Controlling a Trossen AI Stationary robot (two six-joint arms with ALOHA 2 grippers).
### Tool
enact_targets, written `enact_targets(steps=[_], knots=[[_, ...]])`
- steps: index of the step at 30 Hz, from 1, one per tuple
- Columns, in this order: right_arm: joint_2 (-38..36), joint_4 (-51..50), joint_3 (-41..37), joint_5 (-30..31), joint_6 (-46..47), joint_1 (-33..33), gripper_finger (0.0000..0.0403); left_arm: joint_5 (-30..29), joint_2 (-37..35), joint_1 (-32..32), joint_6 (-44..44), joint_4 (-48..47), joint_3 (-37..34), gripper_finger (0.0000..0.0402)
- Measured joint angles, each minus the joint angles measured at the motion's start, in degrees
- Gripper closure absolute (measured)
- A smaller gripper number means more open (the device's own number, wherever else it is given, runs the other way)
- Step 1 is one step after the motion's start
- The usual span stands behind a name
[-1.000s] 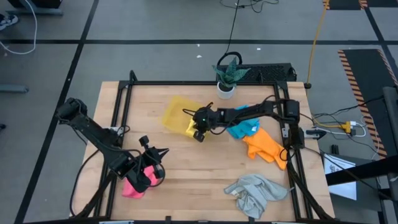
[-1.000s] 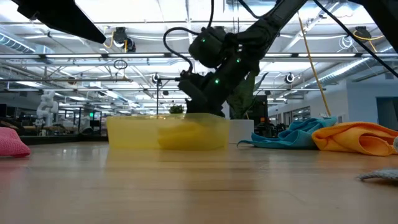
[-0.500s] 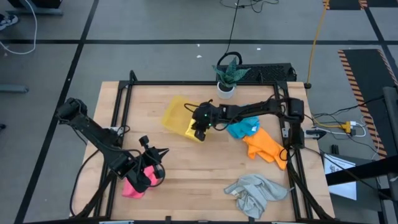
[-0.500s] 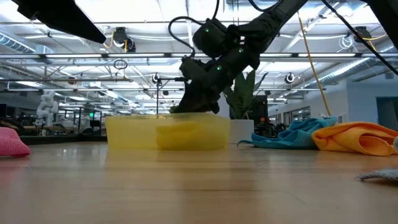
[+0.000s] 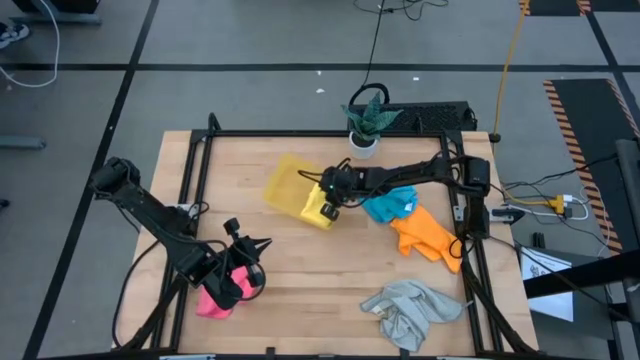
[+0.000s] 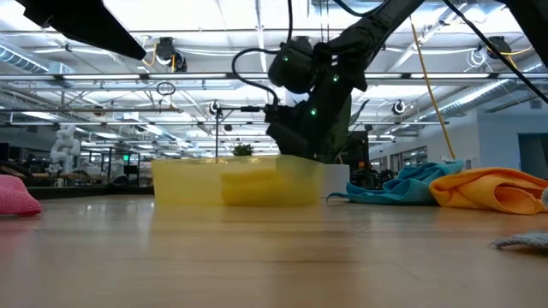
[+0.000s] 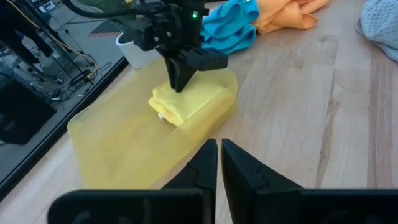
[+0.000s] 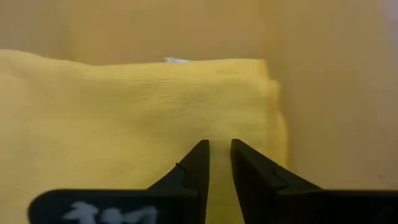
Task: Fold microfiber towels
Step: Put the yellow microfiber cloth into the yellow bin
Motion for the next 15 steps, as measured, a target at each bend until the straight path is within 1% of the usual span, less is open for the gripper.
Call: enact_targets(steps=[5, 8, 12, 13, 15], knots=[[-0.19, -1.46, -0.04, 9.1, -2.01, 0.02, 0.0374, 0.0, -0.01, 0.0, 0.0, 0.0, 0.0, 0.0376], [-1.02, -1.32, -0.09, 11.66, -3.45, 0.05, 0.0386, 0.0, -0.01, 0.01, 0.0, 0.0, 0.0, 0.0376], [-3.49, -0.99, -0.09, 10.98, -3.58, 0.69, 0.0393, -0.02, 0.0, 0.01, 0.01, 0.01, 0.0, 0.0376], [-4.27, -0.94, -0.09, 9.4, -3.56, 0.87, 0.0393, -0.02, 0.0, 0.0, 0.0, 0.0, 0.0, 0.0376], [-5.27, -0.35, -0.07, 3.22, -2.58, 0.96, 0.0394, -0.02, -0.01, 0.01, 0.0, 0.0, 0.0, 0.0376]])
